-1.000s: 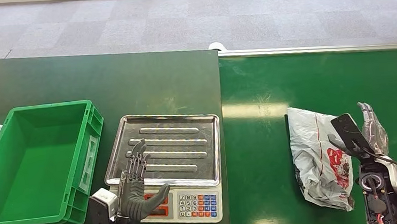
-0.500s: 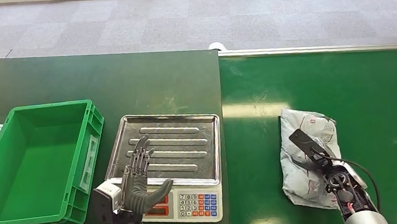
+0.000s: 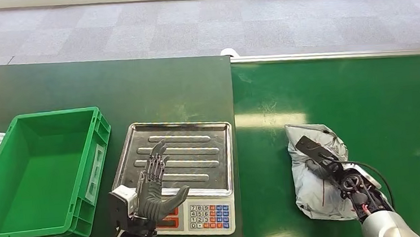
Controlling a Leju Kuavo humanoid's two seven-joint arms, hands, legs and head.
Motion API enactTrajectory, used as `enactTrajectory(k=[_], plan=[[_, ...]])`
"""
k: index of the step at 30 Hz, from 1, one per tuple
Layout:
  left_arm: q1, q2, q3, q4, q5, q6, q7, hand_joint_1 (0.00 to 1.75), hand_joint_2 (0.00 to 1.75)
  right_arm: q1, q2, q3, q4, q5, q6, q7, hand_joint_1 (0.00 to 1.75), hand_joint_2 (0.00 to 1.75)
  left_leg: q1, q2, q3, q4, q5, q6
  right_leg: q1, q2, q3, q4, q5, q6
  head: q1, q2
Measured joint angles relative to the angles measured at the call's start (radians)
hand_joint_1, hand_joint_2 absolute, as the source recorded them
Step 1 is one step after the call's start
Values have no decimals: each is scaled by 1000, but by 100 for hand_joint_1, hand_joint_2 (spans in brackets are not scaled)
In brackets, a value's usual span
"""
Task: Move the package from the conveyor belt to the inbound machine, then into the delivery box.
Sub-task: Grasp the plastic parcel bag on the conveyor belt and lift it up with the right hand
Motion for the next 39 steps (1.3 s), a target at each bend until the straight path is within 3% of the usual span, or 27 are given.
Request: enactTrajectory(k=[5,10,22,29,35,39], plan=[[28,2,13,-29,-2,11,0,0,175,3,13,2,-5,-5,-87,-44,175,175,0,0,-2,0,0,0,0,0,-1,0,0,0,0,0],[42,6,27,-46,-7,12,0,0,175,33,14,6,-54,-6,-96,-86,175,175,0,-1,-6,0,0,0,0,0,-6,0,0,0,0,0],[70,8,41,-70,-15,15,-1,0,175,93,39,22,-171,-9,-188,-12,175,175,0,-1,-12,0,0,0,0,-1,-11,0,0,0,0,0],[106,8,44,-109,-23,33,-7,0,175,173,72,2,-366,-72,-265,11,175,175,0,-1,-15,0,0,0,0,-1,-14,1,0,0,0,0],[115,9,45,-118,-27,44,-12,0,175,221,100,-31,-513,-110,-384,-29,175,175,0,-1,-15,0,0,0,0,-1,-15,1,0,0,0,0],[105,8,41,-114,-27,39,-16,0,175,249,121,-51,-610,-107,-414,-27,175,175,0,-1,-15,0,0,0,0,-1,-15,1,0,0,0,0]])
